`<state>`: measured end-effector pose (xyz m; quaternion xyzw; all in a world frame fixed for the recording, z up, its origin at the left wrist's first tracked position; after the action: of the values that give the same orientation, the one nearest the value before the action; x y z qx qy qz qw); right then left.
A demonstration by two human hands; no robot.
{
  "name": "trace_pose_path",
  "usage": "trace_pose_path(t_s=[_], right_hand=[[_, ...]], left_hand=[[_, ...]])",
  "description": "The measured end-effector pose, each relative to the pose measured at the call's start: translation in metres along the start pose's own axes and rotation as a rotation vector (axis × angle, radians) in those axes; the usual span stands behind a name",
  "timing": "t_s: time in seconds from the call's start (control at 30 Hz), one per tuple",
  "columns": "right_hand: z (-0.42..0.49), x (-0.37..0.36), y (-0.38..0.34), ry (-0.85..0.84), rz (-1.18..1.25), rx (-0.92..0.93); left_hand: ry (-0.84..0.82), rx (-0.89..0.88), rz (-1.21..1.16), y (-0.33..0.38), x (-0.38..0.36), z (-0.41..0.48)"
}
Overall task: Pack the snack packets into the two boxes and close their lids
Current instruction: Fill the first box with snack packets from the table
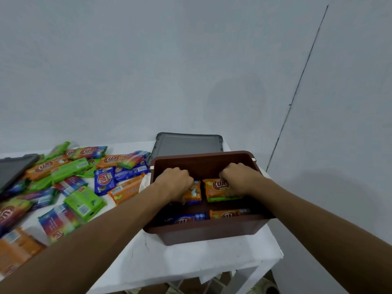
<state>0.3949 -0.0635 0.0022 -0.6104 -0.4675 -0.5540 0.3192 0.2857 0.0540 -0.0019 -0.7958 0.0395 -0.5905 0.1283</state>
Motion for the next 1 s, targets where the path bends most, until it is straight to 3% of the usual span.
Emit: trace_pose_path(t_s=[0.27, 0.47, 0.53, 0.7, 0.77, 1.0], right_hand=[[-0.004, -0.003, 0.001, 0.038, 0.045, -0.076], [-0.008, 0.008, -0.002, -0.105, 0.026, -0.109], [-0.004, 0.019, -0.004, -0.103, 0.072, -0.105], [0.011, 0.060, -0.035, 0.108, 0.197, -0.042], [0.023, 0.075, -0.056, 0.179, 0.207, -0.028], [0.067, 0.115, -0.139, 0.324, 0.229, 0.058]], left_hand=[[0.017, 0.015, 0.059, 0.007, 0.001, -0.004], [-0.074, -0.057, 0.059, -0.001, 0.014, -0.019], [0.013, -0.073, 0.021, -0.013, 0.020, -0.029], [0.474, -0.178, -0.283, -0.063, 0.022, -0.074], [0.562, -0.145, -0.323, -0.092, 0.011, -0.095], [0.417, 0.101, -0.316, -0.199, -0.075, -0.145]])
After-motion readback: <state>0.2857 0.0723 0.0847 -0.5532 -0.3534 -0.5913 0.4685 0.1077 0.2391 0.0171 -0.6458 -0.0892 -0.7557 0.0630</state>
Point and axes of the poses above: each hand's wrist, its own z-axis towards the middle knuckle, its own x-axis out of the back of the hand, y = z × x, the point moved 5 cm from there along z, towards the middle knuckle, and after that the axes turned 3 degrees about -z, right-handed, at the moved point
